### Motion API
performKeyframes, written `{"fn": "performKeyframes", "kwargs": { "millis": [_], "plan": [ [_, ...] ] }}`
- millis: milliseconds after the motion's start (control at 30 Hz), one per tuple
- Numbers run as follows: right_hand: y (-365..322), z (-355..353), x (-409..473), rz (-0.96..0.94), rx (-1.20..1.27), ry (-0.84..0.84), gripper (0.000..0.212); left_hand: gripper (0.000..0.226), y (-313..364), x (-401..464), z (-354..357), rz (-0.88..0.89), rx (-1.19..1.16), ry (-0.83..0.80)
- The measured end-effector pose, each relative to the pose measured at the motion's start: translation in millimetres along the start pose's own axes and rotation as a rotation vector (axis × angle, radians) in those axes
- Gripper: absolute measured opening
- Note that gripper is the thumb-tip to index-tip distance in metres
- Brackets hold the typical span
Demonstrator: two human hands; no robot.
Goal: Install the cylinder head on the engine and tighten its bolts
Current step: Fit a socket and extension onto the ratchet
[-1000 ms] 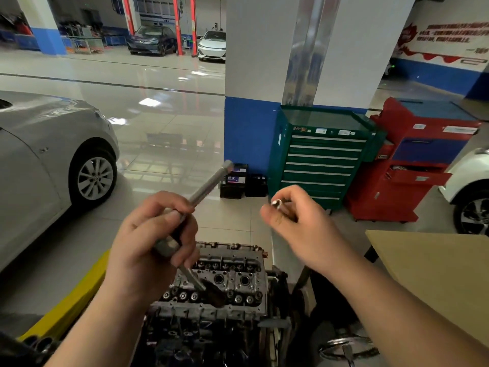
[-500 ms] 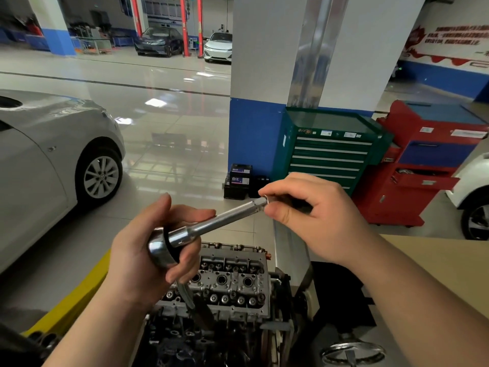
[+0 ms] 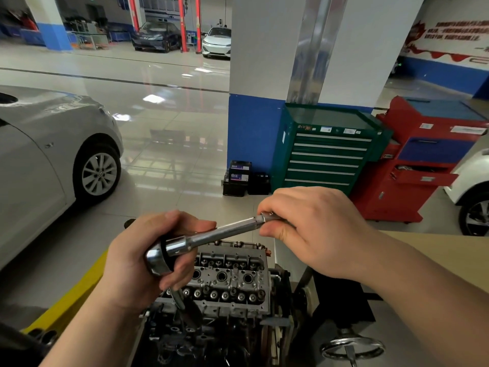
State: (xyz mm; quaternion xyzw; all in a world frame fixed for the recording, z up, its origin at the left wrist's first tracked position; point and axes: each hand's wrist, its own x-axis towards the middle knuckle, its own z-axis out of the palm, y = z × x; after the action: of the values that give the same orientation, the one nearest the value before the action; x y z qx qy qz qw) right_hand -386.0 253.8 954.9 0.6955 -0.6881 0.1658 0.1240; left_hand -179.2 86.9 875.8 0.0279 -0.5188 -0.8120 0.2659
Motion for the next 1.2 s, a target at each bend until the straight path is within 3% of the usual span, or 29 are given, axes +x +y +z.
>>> {"fn": "performKeyframes", "kwargs": {
  "millis": [233,367,633,867,967,1067,1200],
  "plan": [
    [-5,11,-8,-0.022,-0.068,0.036,0.036,0.058,-3,1,-5,-0.005,0.068,-0.004],
    [-7,20,-10,-0.005,-0.102,0.052,0.036,0.047,0,1,-11,-0.04,0.071,0.012],
    [-14,37,-15,-0.017,-0.056,0.101,0.038,0.06,-4,1,-13,-0.017,0.112,-0.031],
    [-4,48,2,0.035,-0.112,-0.041,0.042,0.068,-11,8,-14,-0.164,0.022,0.092],
    [1,60,14,0.184,-0.152,-0.099,0.048,0.054,-14,18,-7,-0.233,-0.052,0.187],
    [-4,81,6,0.333,0.043,-0.097,0.057,0.036,-15,25,2,-0.285,-0.194,0.302],
    [-26,109,-13,0.572,0.773,-0.331,0.058,0.027,-25,31,7,-0.321,-0.355,0.436]
  ]
}}
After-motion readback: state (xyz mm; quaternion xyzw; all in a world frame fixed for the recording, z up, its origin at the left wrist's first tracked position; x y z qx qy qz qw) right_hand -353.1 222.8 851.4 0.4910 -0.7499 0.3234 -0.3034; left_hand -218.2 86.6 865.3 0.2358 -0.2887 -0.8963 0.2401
